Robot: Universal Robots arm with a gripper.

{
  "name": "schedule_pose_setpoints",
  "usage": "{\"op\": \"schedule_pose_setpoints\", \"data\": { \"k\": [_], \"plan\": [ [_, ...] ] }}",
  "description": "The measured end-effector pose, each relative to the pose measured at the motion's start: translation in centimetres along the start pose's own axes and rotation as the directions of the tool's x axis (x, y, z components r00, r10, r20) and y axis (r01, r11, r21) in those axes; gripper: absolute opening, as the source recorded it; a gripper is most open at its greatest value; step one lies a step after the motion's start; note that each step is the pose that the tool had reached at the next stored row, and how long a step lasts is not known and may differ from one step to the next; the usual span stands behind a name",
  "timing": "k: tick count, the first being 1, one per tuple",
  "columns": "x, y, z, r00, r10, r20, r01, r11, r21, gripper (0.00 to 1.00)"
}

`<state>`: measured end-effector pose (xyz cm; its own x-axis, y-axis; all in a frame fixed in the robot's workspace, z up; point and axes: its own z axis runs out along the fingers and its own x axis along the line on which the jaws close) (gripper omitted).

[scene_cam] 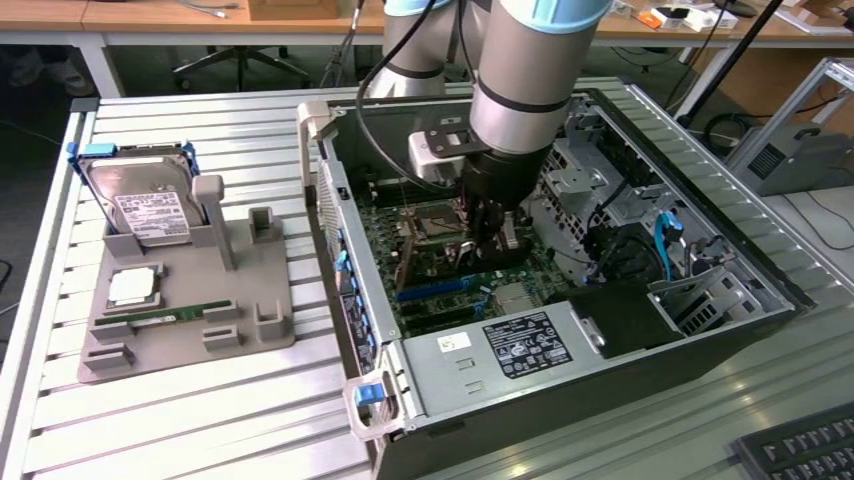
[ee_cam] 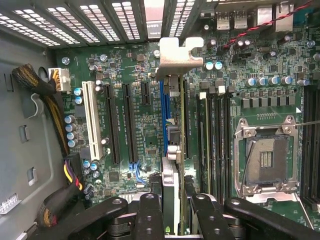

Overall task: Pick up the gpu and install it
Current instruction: 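Insert the gpu into the slot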

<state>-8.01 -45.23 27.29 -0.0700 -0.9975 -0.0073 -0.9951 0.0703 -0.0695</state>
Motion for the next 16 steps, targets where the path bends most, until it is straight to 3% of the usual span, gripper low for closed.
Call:
{"op": "schedule_pose_setpoints", "data": {
  "k": [16],
  "plan": [
    [0.09,0.57,0.11,1.0000,0.000,0.0000,0.000,1.0000,0.0000,0.27]
  ]
}}
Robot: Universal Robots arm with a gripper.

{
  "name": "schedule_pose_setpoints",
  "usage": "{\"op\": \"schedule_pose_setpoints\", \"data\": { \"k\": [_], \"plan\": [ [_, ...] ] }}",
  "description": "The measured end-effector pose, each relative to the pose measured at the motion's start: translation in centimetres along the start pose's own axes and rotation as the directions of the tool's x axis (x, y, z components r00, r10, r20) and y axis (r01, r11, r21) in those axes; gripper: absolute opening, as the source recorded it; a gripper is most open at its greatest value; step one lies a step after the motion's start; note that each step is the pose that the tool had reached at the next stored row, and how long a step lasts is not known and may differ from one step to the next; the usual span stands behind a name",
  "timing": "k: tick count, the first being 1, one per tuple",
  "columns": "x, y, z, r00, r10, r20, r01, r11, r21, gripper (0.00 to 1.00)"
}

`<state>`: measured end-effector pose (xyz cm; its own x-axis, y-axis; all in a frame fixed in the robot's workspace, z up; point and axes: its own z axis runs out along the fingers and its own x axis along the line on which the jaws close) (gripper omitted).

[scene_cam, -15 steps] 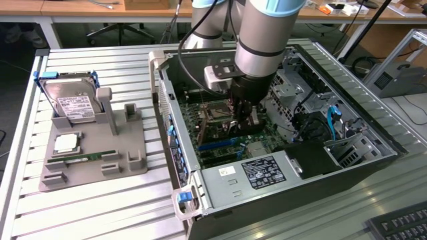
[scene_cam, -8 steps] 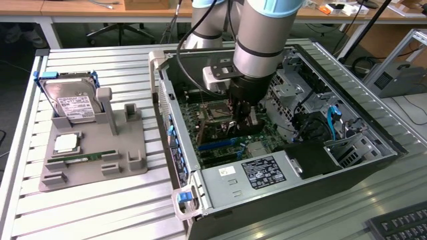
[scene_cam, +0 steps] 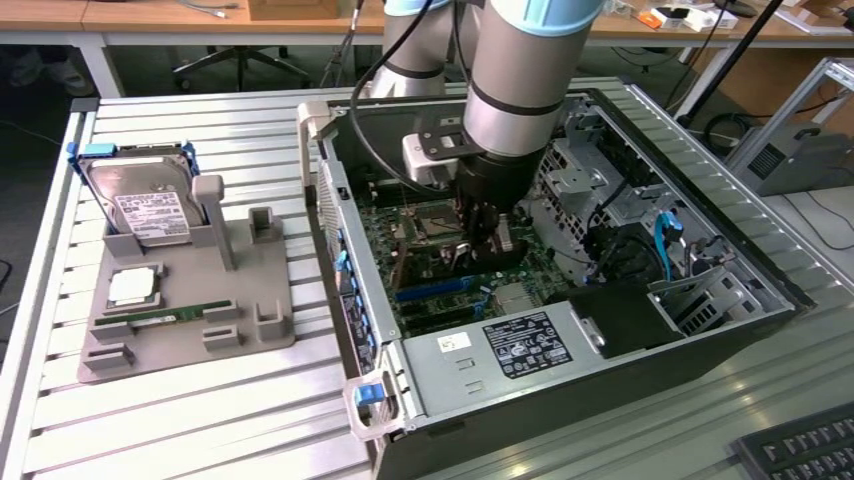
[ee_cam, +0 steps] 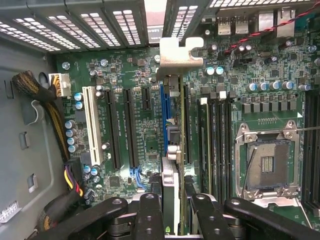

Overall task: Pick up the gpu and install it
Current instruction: 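Insert the gpu into the slot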

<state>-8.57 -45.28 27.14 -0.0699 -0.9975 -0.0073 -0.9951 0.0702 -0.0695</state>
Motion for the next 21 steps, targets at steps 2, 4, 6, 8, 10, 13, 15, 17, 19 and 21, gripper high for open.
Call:
{"op": "schedule_pose_setpoints", "data": {
  "k": [2,4,6,8,10,13,15,17,19,21],
  "plan": [
    [0.01,0.05,0.01,1.0000,0.000,0.0000,0.000,1.0000,0.0000,0.27],
    [0.02,0.11,0.02,1.0000,0.000,0.0000,0.000,1.0000,0.0000,0.27],
    [0.03,0.15,0.03,1.0000,0.000,-0.0001,0.000,1.0000,0.0000,0.27],
    [0.04,0.21,0.05,1.0000,0.000,0.0000,0.000,1.0000,0.0000,0.27],
    [0.05,0.26,0.06,1.0000,0.000,0.0000,0.000,1.0000,0.0000,0.27],
    [0.06,0.32,0.08,1.0000,0.000,0.0000,0.000,1.0000,0.0000,0.27],
    [0.07,0.37,0.10,1.0000,0.000,-0.0001,0.000,1.0000,0.0000,0.27],
    [0.08,0.43,0.13,1.0000,0.000,-0.0001,0.000,1.0000,0.0000,0.27],
    [0.09,0.48,0.17,1.0000,0.000,-0.0001,0.000,1.0000,0.0000,0.27],
    [0.09,0.51,0.18,1.0000,0.000,0.0000,0.000,1.0000,0.0000,0.27]
  ]
}}
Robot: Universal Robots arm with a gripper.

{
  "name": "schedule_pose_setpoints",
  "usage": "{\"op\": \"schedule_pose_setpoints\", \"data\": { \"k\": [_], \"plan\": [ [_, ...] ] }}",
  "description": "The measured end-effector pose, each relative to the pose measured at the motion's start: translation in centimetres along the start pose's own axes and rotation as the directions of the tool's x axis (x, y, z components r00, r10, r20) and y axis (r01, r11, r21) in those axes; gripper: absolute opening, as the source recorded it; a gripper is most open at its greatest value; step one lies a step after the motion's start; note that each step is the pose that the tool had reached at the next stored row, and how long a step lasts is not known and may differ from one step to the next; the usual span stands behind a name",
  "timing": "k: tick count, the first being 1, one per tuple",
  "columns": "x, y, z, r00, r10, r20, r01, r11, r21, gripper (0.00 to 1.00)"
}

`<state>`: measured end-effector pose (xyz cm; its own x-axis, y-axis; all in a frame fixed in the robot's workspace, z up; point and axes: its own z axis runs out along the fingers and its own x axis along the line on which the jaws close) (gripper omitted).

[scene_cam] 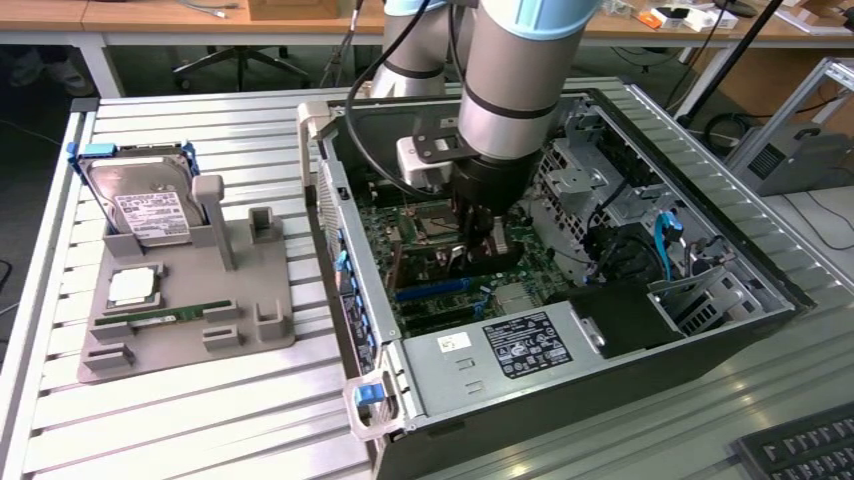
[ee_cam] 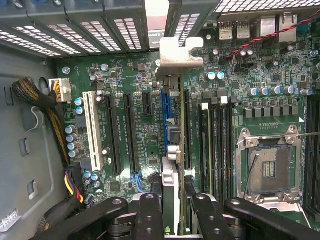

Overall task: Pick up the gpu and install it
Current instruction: 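Insert the gpu into the slot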

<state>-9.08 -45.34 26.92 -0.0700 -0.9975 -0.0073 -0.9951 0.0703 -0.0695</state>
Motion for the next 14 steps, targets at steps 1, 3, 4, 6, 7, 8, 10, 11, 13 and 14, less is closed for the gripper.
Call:
{"op": "schedule_pose_setpoints", "data": {
  "k": [1,3,4,6,7,8,10,11,13,14],
  "plan": [
    [0.00,0.01,0.01,1.0000,0.000,0.0000,0.000,1.0000,0.0000,0.27],
    [0.01,0.03,0.02,1.0000,0.000,0.0000,0.000,1.0000,0.0000,0.27],
    [0.01,0.03,0.03,1.0000,0.000,0.0000,0.000,1.0000,0.0000,0.27],
    [0.01,0.05,0.04,1.0000,0.000,-0.0001,0.000,1.0000,0.0000,0.27],
    [0.01,0.05,0.05,1.0000,0.000,0.0000,0.000,1.0000,0.0000,0.27],
    [0.02,0.06,0.06,1.0000,0.000,-0.0001,0.000,1.0000,0.0000,0.27],
    [0.04,0.21,0.12,1.0000,0.000,0.0000,0.000,1.0000,0.0000,0.27],
    [0.07,0.35,0.17,1.0000,0.000,0.0000,0.000,1.0000,0.0000,0.27],
    [0.12,0.59,0.20,1.0000,0.000,0.0000,0.000,1.0000,0.0000,0.27],
    [0.18,0.80,0.19,1.0000,0.000,0.0000,0.000,1.0000,0.0000,0.27]
  ]
}}
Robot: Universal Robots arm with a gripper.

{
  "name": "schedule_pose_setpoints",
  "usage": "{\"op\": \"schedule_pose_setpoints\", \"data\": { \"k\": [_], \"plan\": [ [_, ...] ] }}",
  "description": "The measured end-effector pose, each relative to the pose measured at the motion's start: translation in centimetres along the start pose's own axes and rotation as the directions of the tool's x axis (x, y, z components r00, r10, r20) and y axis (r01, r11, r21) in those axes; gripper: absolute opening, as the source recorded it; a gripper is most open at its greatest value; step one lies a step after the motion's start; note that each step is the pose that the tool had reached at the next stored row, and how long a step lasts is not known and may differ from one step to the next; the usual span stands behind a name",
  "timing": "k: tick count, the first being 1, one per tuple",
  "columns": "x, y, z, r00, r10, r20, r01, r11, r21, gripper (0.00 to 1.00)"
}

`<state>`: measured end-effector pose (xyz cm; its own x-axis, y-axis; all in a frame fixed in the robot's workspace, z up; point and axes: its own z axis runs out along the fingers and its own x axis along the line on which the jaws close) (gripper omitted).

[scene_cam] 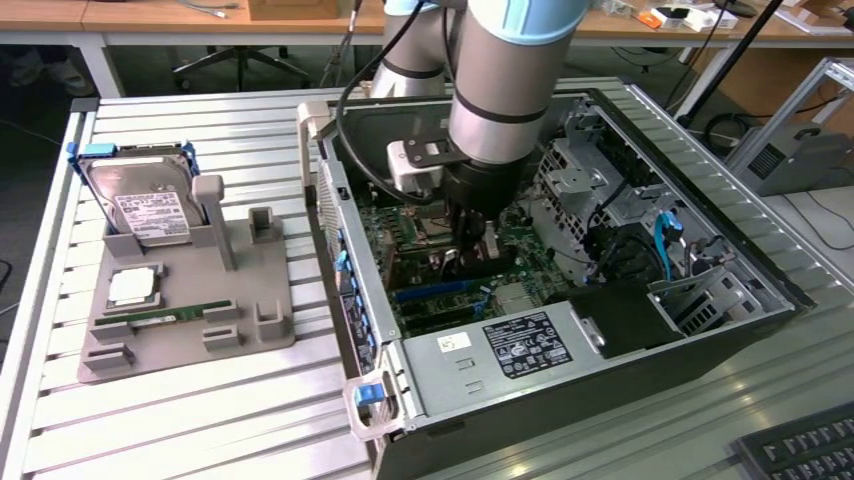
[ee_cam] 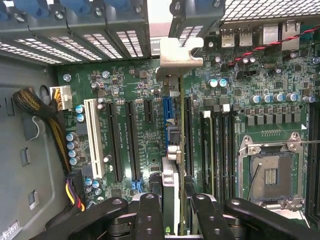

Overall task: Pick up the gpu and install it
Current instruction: 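Insert the gpu into the slot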

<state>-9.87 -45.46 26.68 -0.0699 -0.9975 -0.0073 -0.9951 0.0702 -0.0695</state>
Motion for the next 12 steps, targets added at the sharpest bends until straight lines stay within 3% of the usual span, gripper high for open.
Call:
{"op": "schedule_pose_setpoints", "data": {
  "k": [12],
  "plan": [
    [0.12,0.81,0.11,1.0000,0.000,0.0000,0.000,1.0000,0.0000,0.27]
  ]
}}
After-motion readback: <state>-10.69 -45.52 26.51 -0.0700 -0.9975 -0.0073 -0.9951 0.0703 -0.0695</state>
